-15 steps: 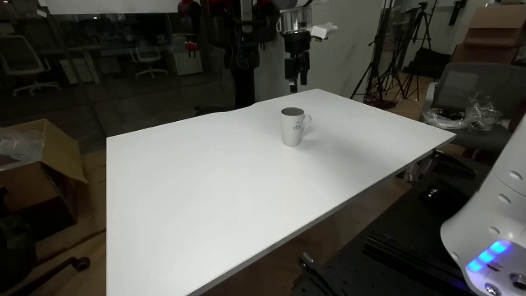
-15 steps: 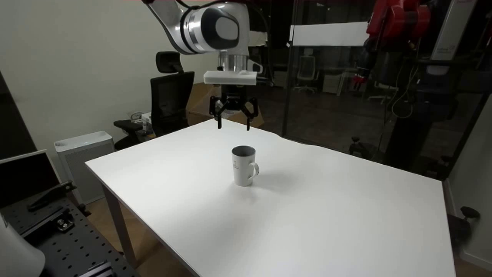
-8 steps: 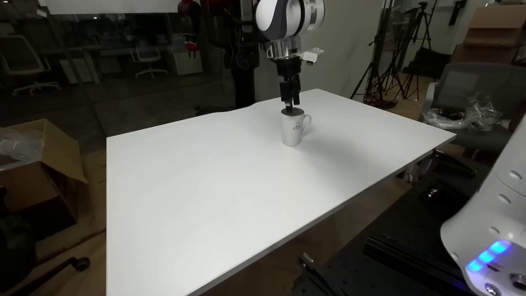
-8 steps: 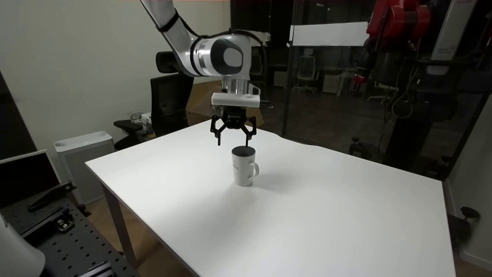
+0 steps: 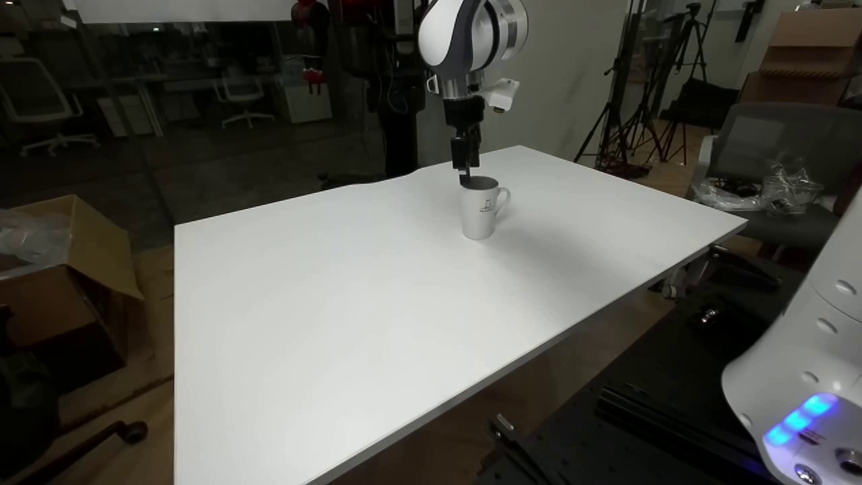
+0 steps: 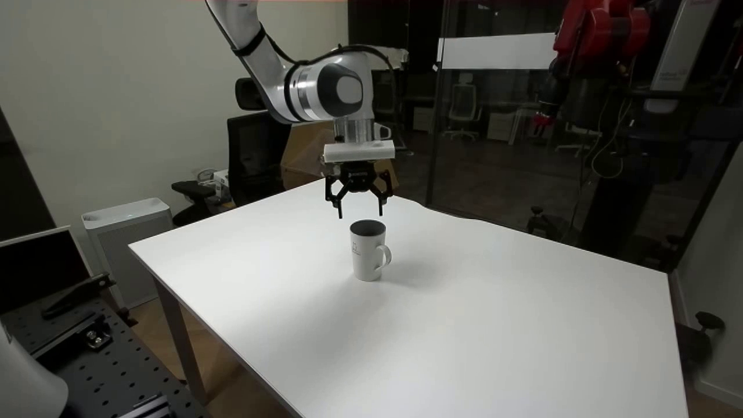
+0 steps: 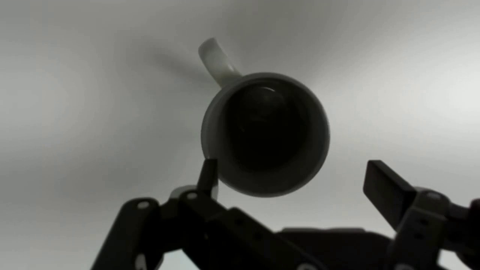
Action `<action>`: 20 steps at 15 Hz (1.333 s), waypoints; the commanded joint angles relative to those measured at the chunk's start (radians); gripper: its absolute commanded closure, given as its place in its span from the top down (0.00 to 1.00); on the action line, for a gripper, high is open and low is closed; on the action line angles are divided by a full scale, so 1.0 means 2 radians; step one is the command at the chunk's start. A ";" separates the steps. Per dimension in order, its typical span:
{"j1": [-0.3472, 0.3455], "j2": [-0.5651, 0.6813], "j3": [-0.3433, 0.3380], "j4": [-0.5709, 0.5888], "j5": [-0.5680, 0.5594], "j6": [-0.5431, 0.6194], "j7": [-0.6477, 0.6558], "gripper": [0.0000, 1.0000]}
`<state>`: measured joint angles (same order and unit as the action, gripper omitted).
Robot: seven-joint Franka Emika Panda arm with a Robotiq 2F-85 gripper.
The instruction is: Move the cup away from you
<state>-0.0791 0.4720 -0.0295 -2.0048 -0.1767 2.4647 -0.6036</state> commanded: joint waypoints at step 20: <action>-0.017 -0.046 0.032 -0.149 0.007 0.170 0.059 0.75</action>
<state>-0.0783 0.4087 0.0107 -2.2668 -0.1753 2.7785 -0.4937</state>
